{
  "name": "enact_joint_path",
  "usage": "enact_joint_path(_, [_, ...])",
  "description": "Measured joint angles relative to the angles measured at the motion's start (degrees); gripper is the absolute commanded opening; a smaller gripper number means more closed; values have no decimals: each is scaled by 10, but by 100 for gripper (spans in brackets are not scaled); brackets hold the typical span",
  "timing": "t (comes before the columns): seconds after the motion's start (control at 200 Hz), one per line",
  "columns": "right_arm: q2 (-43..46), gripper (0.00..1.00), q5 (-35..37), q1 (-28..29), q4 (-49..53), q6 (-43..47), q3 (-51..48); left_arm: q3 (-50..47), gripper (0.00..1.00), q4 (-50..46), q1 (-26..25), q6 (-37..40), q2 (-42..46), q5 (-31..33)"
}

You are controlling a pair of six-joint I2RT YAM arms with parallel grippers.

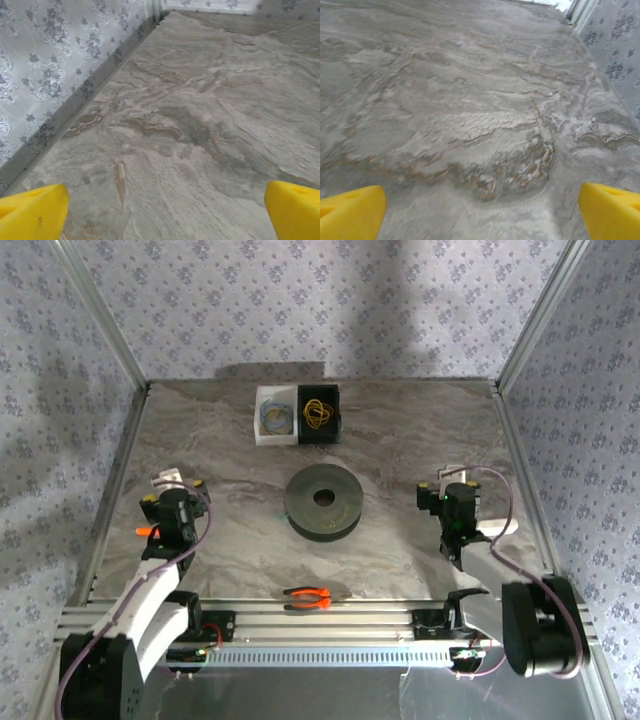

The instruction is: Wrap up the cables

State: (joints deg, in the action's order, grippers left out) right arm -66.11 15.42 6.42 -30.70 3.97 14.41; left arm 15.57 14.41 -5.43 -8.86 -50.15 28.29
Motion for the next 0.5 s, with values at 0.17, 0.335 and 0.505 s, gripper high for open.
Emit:
enact_joint_path(0.17, [-105, 100, -9, -8, -74, 10, 22, -1, 100, 107, 54, 7, -119, -26])
enact_joint_path(0.335, [-174, 100, -38, -25, -88, 12, 80, 12, 100, 160, 72, 6, -214, -93])
enact_joint_path(0.505, [-191, 100, -101, -87, -88, -10, 106, 135, 100, 127, 72, 20, -333, -181])
